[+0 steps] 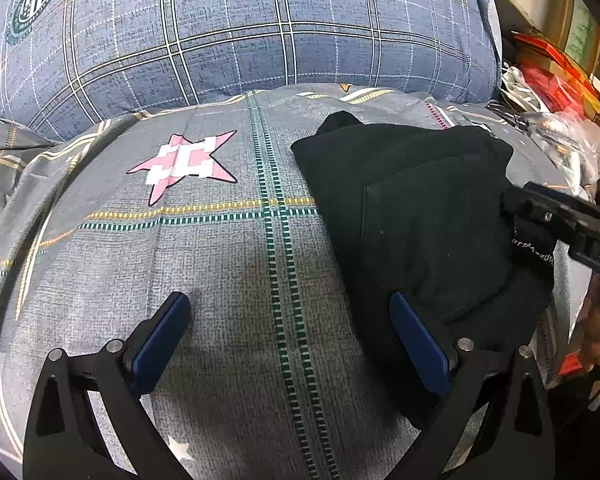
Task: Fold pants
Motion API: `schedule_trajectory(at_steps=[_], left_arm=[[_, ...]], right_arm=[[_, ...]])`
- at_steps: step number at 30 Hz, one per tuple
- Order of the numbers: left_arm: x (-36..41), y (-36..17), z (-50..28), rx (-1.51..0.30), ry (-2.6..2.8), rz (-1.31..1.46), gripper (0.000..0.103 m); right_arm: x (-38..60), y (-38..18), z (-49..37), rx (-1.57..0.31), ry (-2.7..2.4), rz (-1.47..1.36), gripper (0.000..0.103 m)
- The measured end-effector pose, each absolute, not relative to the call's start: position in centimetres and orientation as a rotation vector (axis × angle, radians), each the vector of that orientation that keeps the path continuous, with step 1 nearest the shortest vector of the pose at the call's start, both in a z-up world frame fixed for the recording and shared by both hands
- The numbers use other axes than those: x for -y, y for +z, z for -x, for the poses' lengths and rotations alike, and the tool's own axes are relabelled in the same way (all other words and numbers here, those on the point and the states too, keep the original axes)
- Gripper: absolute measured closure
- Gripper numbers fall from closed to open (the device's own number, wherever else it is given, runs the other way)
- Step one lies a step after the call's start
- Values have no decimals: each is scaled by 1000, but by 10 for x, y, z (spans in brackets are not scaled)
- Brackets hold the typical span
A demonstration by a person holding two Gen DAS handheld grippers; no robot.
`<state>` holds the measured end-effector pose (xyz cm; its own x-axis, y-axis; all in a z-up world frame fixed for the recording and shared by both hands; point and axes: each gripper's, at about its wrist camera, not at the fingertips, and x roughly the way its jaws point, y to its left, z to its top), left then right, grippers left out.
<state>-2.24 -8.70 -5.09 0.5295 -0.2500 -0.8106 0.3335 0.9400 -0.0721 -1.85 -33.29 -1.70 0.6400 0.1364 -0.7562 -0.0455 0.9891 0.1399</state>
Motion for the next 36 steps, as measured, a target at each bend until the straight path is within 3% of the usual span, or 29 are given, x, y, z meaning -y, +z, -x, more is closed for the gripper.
schedule_trajectory(at_steps=[22,36], left_arm=[[76,-59,26,-941,-351,-56,0],[72,-43,25,-917,-487,26,0]], right_arm=[[317,-7,15,-823,-90,58,35],[368,3,22,-798,-20,-131,35]])
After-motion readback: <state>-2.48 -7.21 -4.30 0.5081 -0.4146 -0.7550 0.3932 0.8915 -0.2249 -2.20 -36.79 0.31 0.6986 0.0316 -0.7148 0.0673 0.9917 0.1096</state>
